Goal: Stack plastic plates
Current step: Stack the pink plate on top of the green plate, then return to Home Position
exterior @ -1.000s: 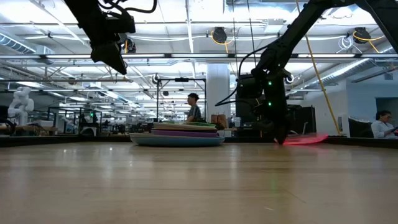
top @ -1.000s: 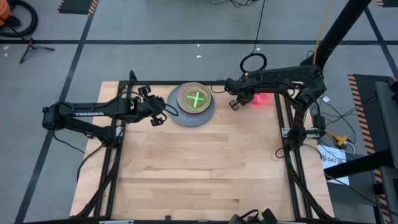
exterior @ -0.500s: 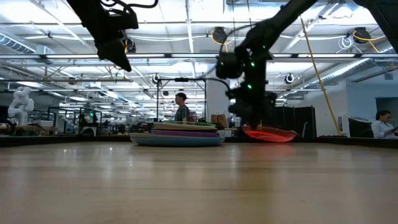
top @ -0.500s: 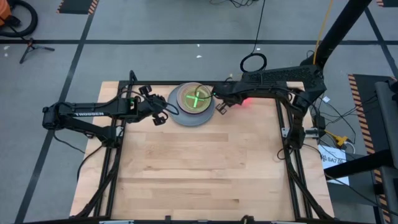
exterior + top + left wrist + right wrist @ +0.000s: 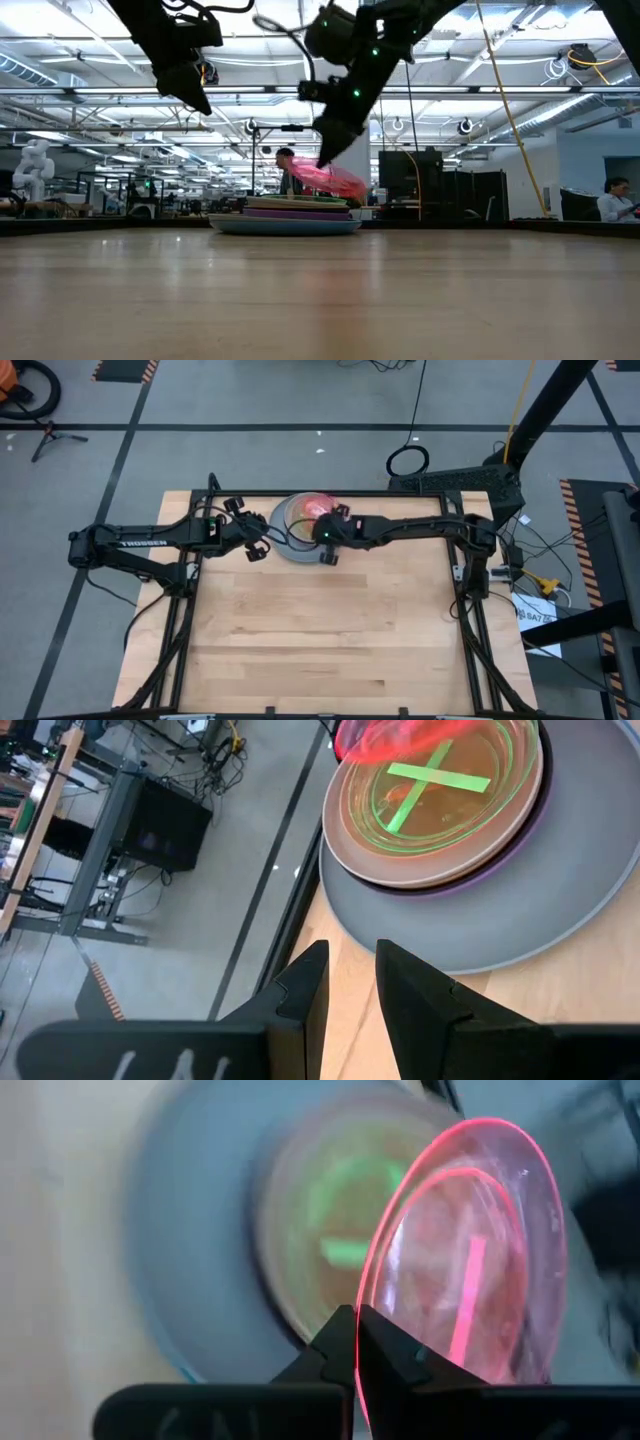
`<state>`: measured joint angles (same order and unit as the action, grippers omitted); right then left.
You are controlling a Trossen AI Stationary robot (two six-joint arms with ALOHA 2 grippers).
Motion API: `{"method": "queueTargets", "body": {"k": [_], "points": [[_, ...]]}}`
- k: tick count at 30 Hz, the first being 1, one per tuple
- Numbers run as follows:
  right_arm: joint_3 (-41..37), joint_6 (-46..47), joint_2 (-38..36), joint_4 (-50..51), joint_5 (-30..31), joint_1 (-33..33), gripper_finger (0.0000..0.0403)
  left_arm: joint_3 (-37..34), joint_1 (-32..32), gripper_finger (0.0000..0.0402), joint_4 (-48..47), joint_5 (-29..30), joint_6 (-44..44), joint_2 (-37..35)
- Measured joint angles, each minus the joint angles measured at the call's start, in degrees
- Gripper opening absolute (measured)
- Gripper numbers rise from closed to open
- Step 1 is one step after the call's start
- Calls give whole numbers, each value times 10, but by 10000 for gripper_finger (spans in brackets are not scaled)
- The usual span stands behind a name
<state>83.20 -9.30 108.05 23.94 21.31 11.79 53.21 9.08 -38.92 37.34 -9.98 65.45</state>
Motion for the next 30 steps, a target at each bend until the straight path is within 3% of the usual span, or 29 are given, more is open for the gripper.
{"method": "queueTargets", "body": {"k": [4,8,17,20,25,30], "points": [[0,-54,6,-58,-20,-18,6,0,0,92,0,0,0,0],[0,-77,11,-80,-20,-21,35,0,0,92,0,0,0,0],[0,26,12,-73,-18,-8,122,0,0,92,0,0,0,0],[0,59,12,-73,-24,-10,130,0,0,92,0,0,0,0],[-29,86,12,-121,-108,-11,132,0,0,92,0,0,1,0],[-107,88,12,-224,-111,-10,132,0,0,92,1,0,6,0]]}}
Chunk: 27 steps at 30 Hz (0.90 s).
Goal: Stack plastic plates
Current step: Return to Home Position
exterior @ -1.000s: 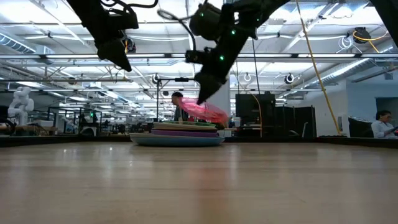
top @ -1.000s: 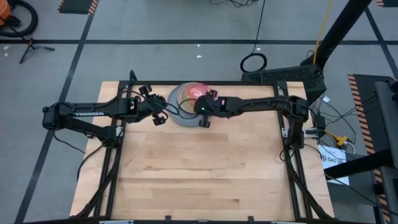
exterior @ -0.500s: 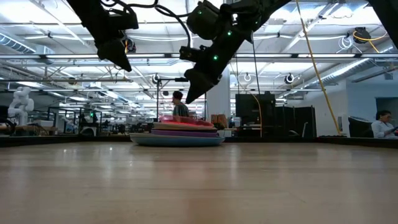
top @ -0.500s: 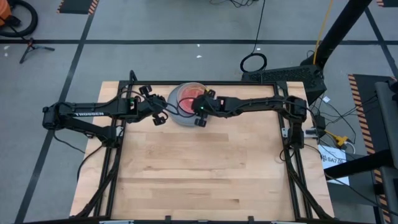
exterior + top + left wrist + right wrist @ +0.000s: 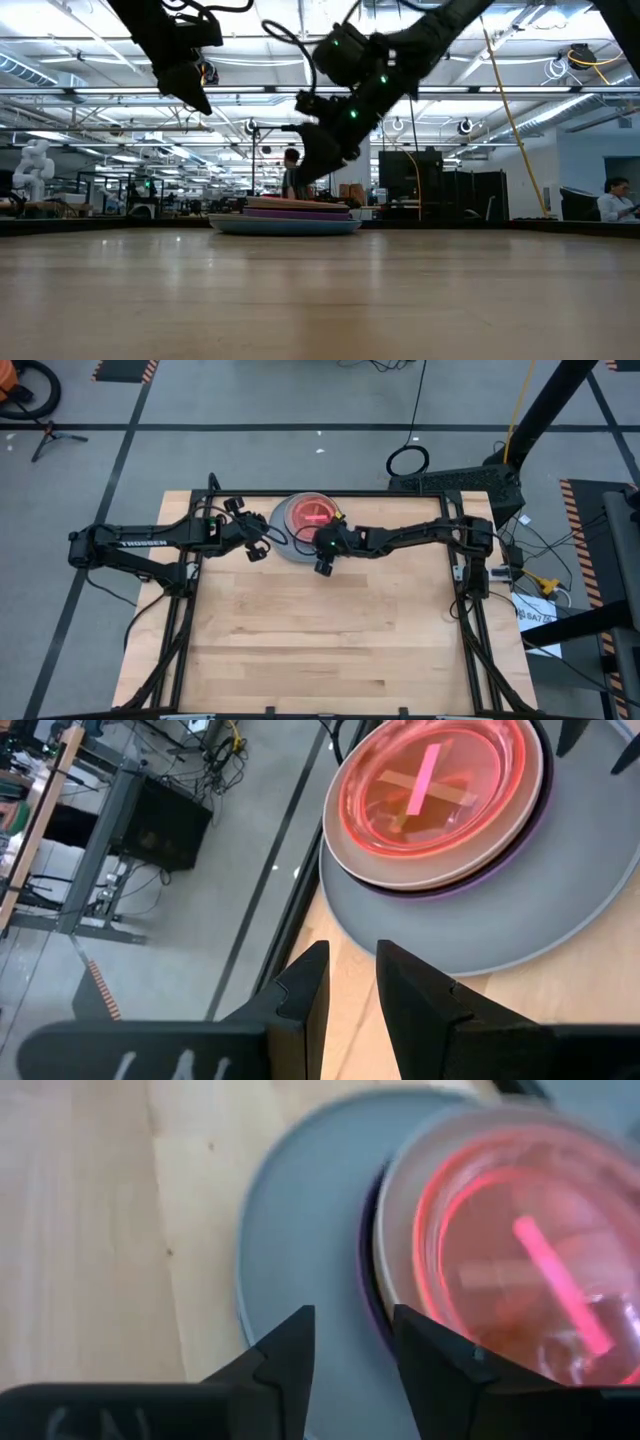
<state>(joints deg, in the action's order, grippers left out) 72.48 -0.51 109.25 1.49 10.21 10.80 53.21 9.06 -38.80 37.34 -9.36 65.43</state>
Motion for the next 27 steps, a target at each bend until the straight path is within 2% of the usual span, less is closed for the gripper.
{"method": "queueTargets", "body": {"k": [3,6,9,13,17,22,27], "points": [[-36,15,0,-54,-19,-2,132,-2,0,92,2,-9,5,0],[-64,-11,-17,-107,-59,-20,129,-31,-6,92,22,-107,-30,-9],[-99,-51,-57,-119,-60,-41,118,-75,-14,92,74,-200,-67,-32],[-187,-78,-149,-146,-58,-46,98,-122,-17,92,88,-219,-61,-86],[-304,-90,-262,-222,-59,-38,82,-182,-18,92,128,-234,-40,-178],[-437,-73,-398,-294,-58,-37,71,-256,-21,92,223,-271,-29,-300],[-533,-33,-524,-304,-60,-45,69,-310,-21,92,278,-297,-3,-383]]}}
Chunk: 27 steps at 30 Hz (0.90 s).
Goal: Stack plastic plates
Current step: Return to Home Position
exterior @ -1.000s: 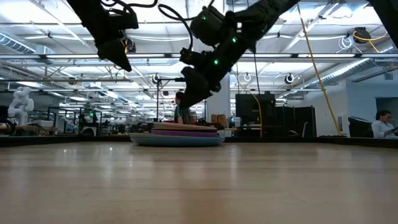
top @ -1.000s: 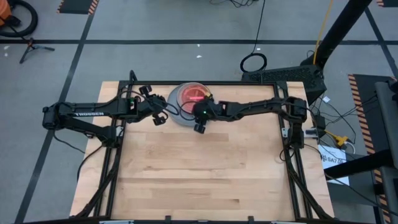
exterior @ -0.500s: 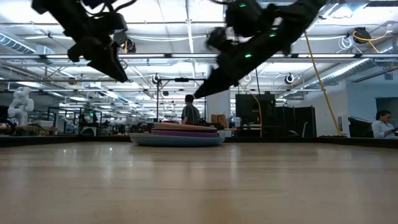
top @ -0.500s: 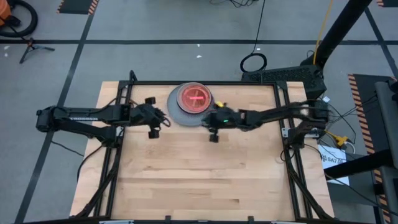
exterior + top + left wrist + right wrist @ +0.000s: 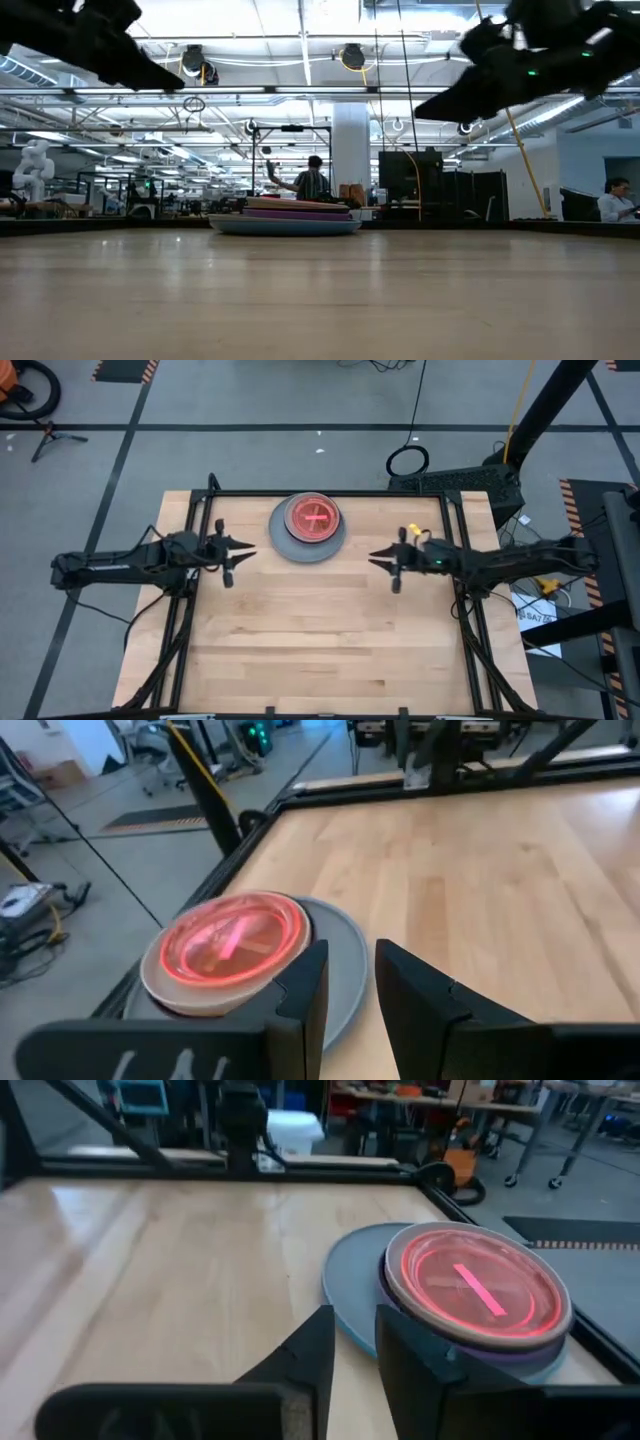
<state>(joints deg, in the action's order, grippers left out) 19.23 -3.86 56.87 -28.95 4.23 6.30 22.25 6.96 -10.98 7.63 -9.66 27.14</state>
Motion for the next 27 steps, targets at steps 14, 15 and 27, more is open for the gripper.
{"method": "queueTargets", "body": {"k": [14,15,27], "points": [[-181,31,-387,17,-14,-51,68,-91,0,92,48,-44,48,-66],[-180,32,-410,38,-13,-54,68,-95,0,92,57,-49,45,-66],[-168,-43,-569,239,-11,-64,68,-217,7,92,304,-107,29,-66]]}}
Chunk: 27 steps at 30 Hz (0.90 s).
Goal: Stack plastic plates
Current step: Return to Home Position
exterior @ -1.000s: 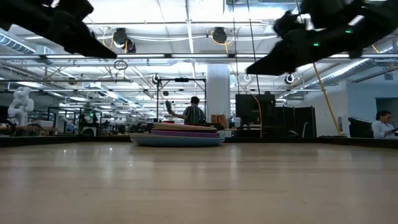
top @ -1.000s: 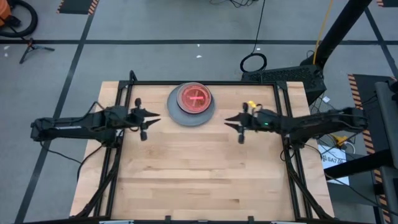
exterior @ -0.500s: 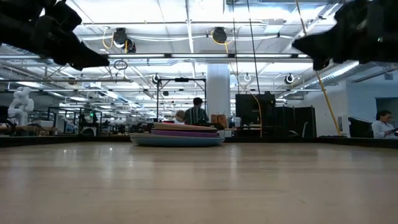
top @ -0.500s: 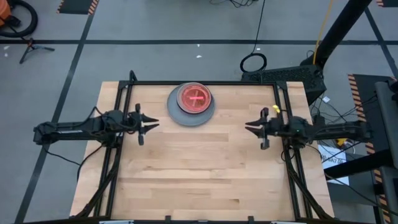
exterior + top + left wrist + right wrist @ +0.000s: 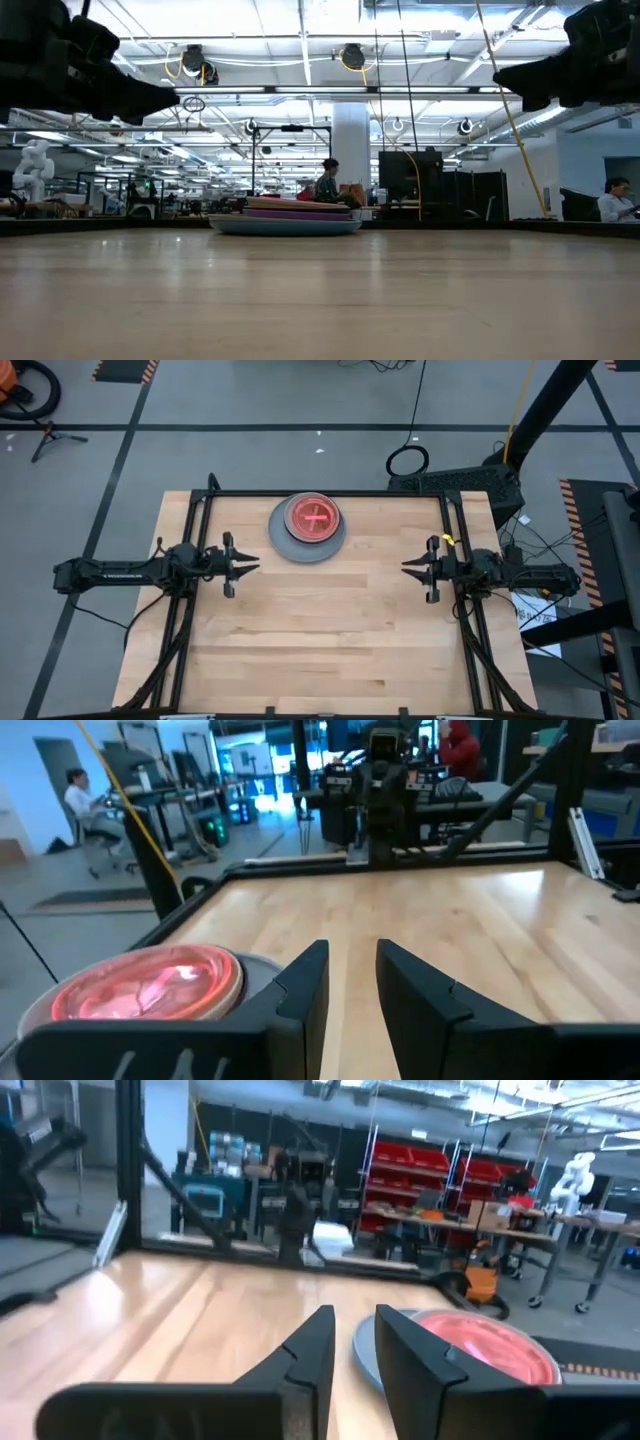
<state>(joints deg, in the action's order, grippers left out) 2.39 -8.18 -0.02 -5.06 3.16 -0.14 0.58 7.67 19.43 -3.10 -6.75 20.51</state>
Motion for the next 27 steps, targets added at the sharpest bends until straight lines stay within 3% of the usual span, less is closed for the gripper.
{"method": "queueTargets", "body": {"k": [3,6,13,20,27], "points": [[0,-12,3,24,6,0,68,0,10,92,0,-1,4,1],[-2,-7,3,47,53,0,68,0,26,92,3,-1,-6,0],[-2,-15,20,47,62,1,68,0,72,92,-19,1,-7,1],[-3,-4,20,35,121,1,68,0,106,92,-44,4,18,1],[-3,18,22,37,127,1,68,0,117,92,-99,84,90,1]]}}
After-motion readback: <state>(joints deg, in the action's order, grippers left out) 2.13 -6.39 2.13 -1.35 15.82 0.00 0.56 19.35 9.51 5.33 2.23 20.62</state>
